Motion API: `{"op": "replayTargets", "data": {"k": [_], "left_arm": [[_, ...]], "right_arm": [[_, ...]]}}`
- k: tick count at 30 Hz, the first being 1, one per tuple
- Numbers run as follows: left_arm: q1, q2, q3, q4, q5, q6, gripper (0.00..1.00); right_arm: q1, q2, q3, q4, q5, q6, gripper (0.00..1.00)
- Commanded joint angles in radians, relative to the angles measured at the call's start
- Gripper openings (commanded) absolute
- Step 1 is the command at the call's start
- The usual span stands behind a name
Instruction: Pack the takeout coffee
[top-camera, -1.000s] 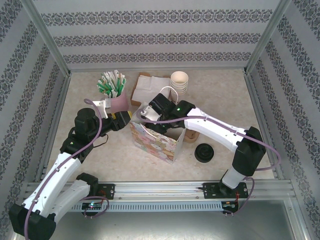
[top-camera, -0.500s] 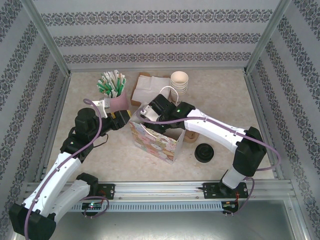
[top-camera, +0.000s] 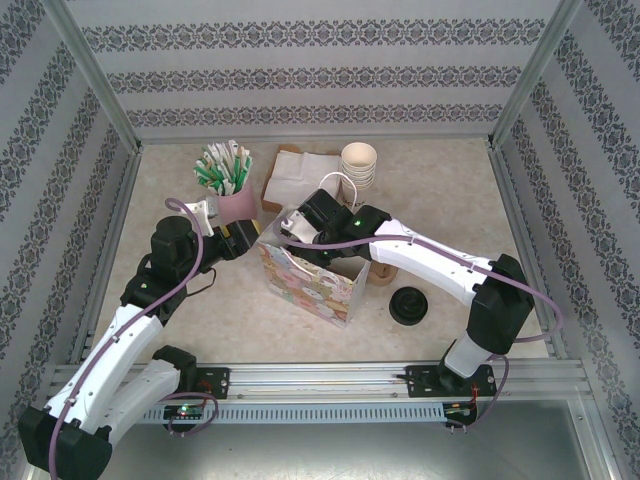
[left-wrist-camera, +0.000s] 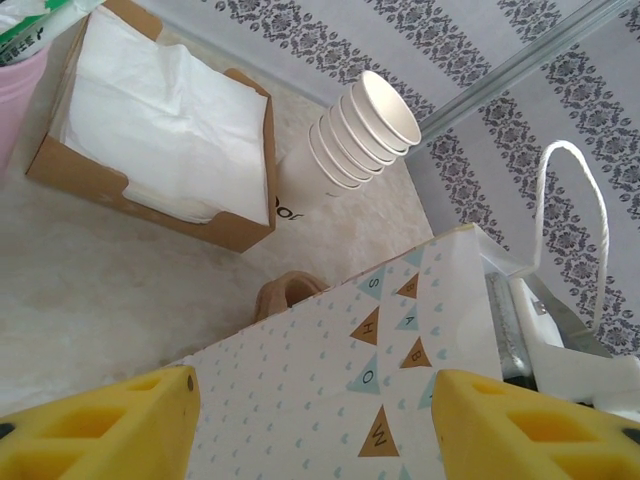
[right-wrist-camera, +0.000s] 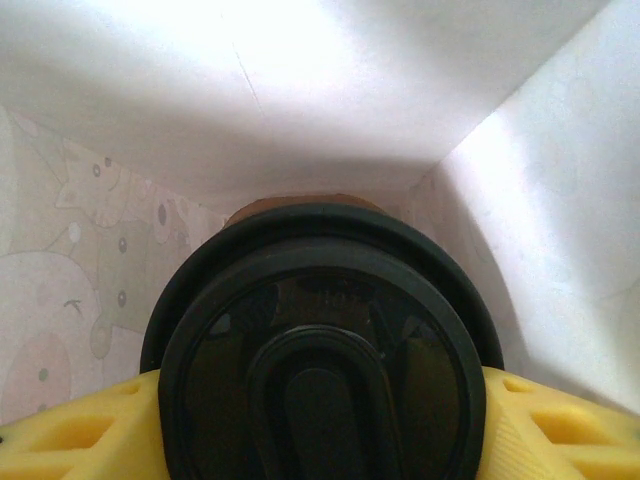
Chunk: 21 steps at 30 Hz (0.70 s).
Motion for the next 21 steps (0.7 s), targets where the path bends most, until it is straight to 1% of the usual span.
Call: {"op": "replayTargets", "data": {"k": [1,3,9,18,21], "left_arm": [[0.006,-0.002,0.037,-0.033,-0.019,-0.008,0.63],[0.006,-0.003,0.044,-0.044,-0.023,-0.001,0.63],[0.006,-0.009,0.053,-0.077,-0.044,0.019,0.63],[0.006,-0.01,0.055,-0.084,-0.046,0.022,0.63],[0.006,-0.011,0.053,-0.087,-0.043,0.021,0.63]], "right_arm": [[0.009,0.073,-0.08,-0.179,0.045,0.026,0.53],[0.009,0.072,-0.081,-0.177,0.053,0.03,0.53],[0.011,0.088,-0.06,-0.228,0.139,0.055,0.53],[0.011,0.136,-0.014,-0.272,0.172,0.095,0.53],[0.011,0.155,-0.008,-0.262,0.151,0.111,0.53]]}}
